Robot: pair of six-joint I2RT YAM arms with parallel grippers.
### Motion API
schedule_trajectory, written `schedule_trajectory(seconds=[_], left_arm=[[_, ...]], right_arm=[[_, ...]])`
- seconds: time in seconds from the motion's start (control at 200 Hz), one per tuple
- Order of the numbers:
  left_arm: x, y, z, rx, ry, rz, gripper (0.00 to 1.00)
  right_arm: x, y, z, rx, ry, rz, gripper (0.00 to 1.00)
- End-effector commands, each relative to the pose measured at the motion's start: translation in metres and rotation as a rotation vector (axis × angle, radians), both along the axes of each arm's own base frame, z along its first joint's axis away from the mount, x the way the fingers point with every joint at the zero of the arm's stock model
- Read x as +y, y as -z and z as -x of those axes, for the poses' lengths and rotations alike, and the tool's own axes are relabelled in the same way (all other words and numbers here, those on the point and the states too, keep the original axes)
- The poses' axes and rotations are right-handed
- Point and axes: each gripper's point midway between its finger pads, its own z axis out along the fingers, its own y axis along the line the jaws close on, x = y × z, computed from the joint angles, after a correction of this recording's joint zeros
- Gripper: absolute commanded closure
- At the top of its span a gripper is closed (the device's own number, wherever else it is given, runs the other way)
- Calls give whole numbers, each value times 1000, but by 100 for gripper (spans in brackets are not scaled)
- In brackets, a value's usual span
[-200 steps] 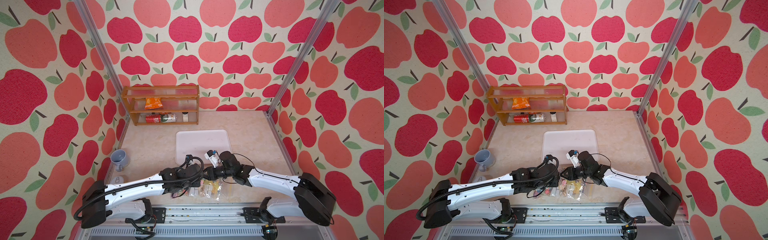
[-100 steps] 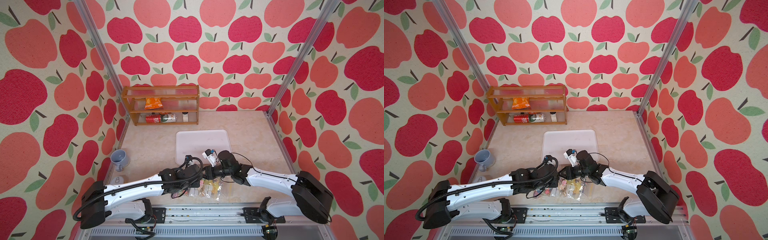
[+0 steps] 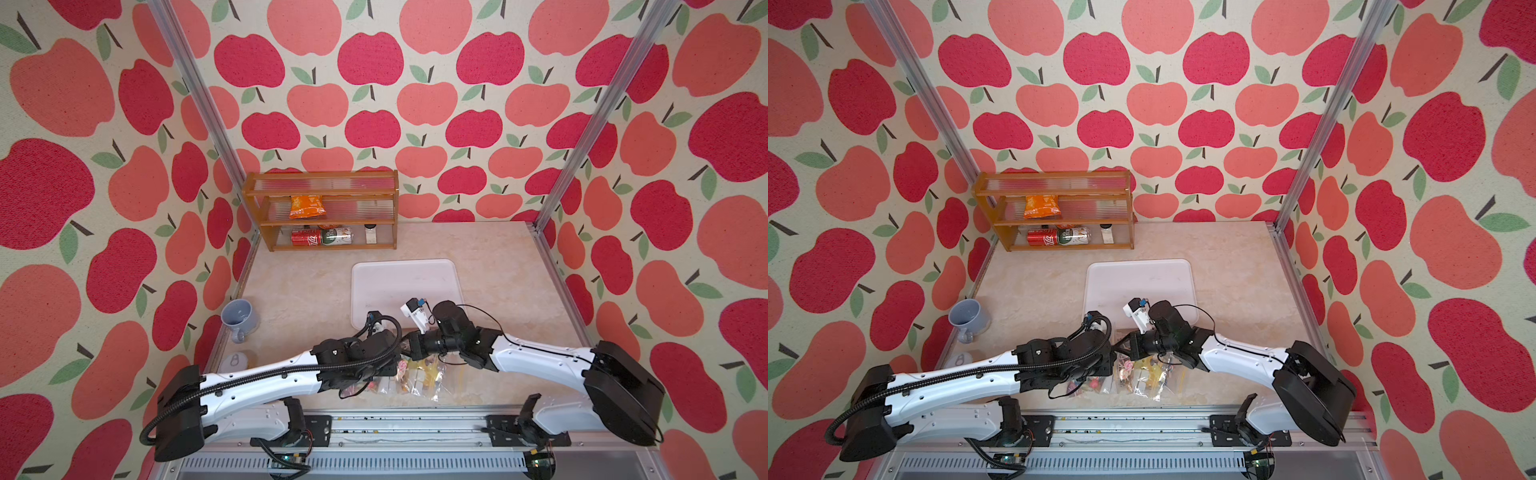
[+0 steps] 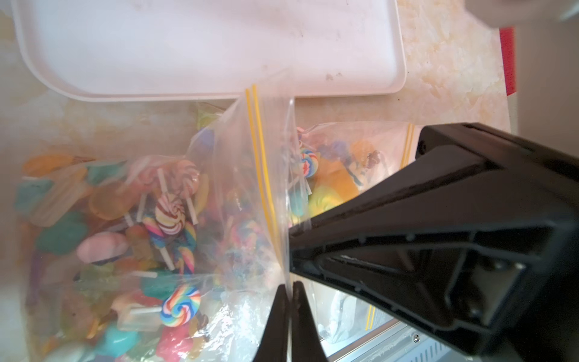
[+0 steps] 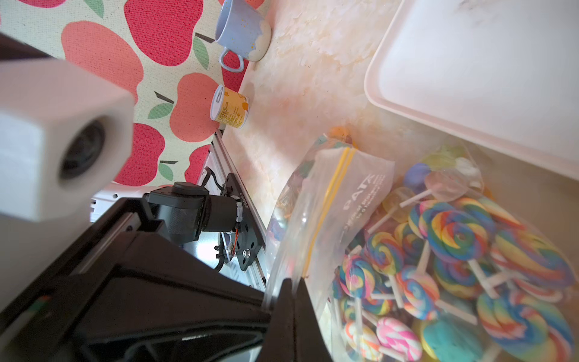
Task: Pour candies out of the ziploc bag
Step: Open the ziploc bag at the center of the board.
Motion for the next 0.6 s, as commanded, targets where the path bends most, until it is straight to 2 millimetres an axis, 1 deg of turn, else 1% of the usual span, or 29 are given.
schedule_trajectory(seconds=[0.0,0.035,0.175,0.345,0.505,0.595], left_arm=[[15,0,-5,-29,-66,-22,100],[18,-4,-5,-36,-72,-14,100],[28,-7,-6,-49,-97,-23,100],[35,-6,-6,-52,-114,-29,100],[43,-5,-5,-48,-124,-69,100],[38,-11,-5,-60,-97,-56,100]], right_arm=[[-5,-2,4,-25,-12,36,100],[-7,0,4,-29,-9,46,100],[-13,6,2,-43,1,92,100],[-20,8,1,-61,11,129,100],[-29,8,-2,-96,27,178,100],[-30,5,-3,-109,29,176,100]])
